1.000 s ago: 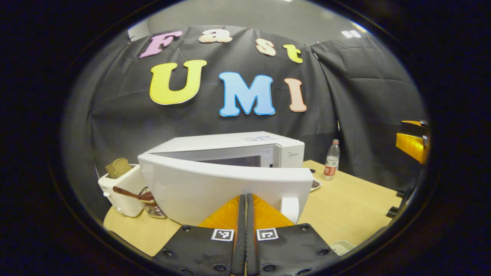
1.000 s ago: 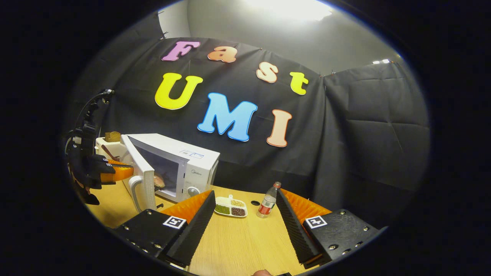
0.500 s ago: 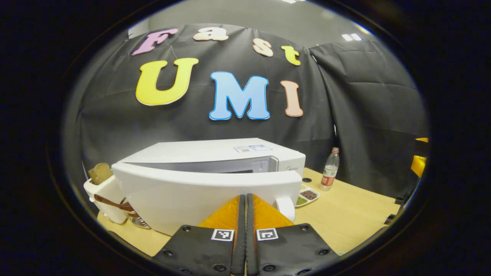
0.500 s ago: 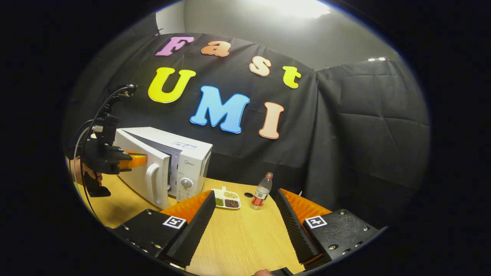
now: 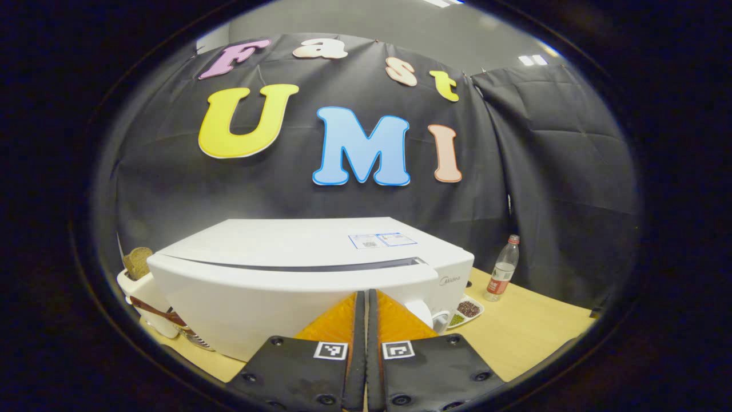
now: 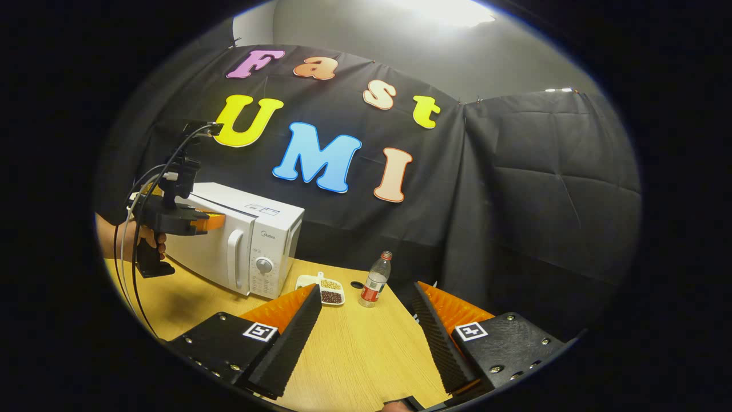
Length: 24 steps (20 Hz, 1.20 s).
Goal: Open the microwave oven with the left hand, put the food in, and close the microwave oven.
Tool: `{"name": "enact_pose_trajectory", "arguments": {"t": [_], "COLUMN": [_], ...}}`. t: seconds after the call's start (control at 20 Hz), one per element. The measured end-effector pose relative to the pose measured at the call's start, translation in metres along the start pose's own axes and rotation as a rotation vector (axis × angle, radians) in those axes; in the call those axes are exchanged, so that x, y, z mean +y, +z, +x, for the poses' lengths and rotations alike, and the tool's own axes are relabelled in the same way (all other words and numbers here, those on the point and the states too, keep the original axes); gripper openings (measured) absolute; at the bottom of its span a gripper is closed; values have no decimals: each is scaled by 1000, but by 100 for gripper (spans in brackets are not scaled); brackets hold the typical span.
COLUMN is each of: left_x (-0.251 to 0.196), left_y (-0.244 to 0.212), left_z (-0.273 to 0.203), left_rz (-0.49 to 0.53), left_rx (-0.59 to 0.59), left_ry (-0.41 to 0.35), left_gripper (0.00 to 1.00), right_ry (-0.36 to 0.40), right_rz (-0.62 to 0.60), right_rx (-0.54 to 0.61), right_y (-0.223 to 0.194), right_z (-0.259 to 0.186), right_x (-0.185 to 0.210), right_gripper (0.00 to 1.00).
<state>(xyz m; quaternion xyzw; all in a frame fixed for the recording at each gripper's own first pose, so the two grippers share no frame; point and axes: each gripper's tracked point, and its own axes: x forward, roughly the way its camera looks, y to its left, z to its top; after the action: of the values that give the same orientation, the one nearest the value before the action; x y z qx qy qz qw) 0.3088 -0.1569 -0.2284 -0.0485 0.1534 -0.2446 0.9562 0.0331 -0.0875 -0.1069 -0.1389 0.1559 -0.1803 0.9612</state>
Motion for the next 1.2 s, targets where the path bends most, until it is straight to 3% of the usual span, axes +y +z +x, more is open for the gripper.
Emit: {"name": "enact_pose_trajectory", "arguments": {"t": [0.2,0.45,0.55,0.7,0.8,1.2], "left_x": [-1,-30,-22,-27,-17,-29], "left_y": [1,12,9,7,8,59], "left_z": [1,12,18,23,21,-59], "left_rz": [-20,7,65,73,111,65], "left_rx": [-10,-48,-7,-25,-9,-87], "left_ry": [-5,-103,-51,-13,55,115], "left_gripper": [8,7,8,8,7,7], "right_ry": [-14,11,26,68,89,176], "right_rz": [5,15,23,14,23,103], "right_rx": [4,-3,-20,-38,-44,-88], "right_y": [0,1,5,6,7,16], "right_z": [0,-3,-6,-11,-16,-25], "right_x": [-5,1,4,9,6,-6], "right_gripper": [97,97,97,97,97,97]}}
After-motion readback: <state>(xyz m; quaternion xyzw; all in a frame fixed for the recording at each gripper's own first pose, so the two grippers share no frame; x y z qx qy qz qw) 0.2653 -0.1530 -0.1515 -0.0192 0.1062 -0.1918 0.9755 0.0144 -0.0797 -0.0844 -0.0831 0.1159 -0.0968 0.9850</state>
